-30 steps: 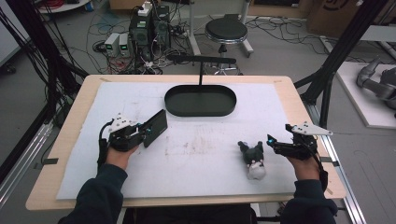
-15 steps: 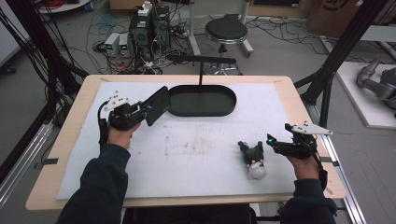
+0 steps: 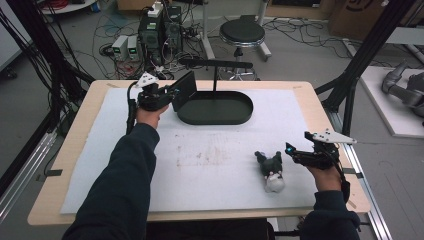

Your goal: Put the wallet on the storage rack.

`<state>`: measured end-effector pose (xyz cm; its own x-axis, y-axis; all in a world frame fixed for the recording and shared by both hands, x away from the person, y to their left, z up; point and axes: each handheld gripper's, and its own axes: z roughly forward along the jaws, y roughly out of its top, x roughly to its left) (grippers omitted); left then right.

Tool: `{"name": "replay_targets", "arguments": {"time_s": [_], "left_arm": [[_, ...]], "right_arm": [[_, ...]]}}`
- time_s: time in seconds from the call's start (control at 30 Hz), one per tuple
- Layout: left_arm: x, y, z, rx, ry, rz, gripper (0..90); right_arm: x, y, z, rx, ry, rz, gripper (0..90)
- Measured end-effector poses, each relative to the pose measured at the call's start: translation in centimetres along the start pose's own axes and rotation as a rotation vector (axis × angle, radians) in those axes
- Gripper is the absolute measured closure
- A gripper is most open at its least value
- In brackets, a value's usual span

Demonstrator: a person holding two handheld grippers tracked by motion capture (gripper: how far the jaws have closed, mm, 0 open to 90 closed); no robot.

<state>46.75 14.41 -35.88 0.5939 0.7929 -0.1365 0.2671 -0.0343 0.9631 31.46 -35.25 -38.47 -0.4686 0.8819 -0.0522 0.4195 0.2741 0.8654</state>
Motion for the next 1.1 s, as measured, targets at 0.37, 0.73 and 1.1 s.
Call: {"name": "replay_targets", "arguments": {"time_s": [0.37, 0.73, 1.1], "left_arm": [[0.8, -1.2, 4.5, 0.034, 0.040, 0.019, 75.5], [-0.2, -2.1, 7.6, 0.137, 0.115, 0.109, 75.5], [-1.0, -2.4, 8.0, 0.167, 0.085, 0.055, 57.5]], "right_arm": [[-0.2, -0.1, 0.0, -0.006, 0.005, 0.012, 17.3], [-0.3, -0.2, -0.3, -0.009, 0.005, 0.016, 17.2], [-0.8, -0.3, -0.7, -0.017, -0.008, 0.025, 17.2]]}}
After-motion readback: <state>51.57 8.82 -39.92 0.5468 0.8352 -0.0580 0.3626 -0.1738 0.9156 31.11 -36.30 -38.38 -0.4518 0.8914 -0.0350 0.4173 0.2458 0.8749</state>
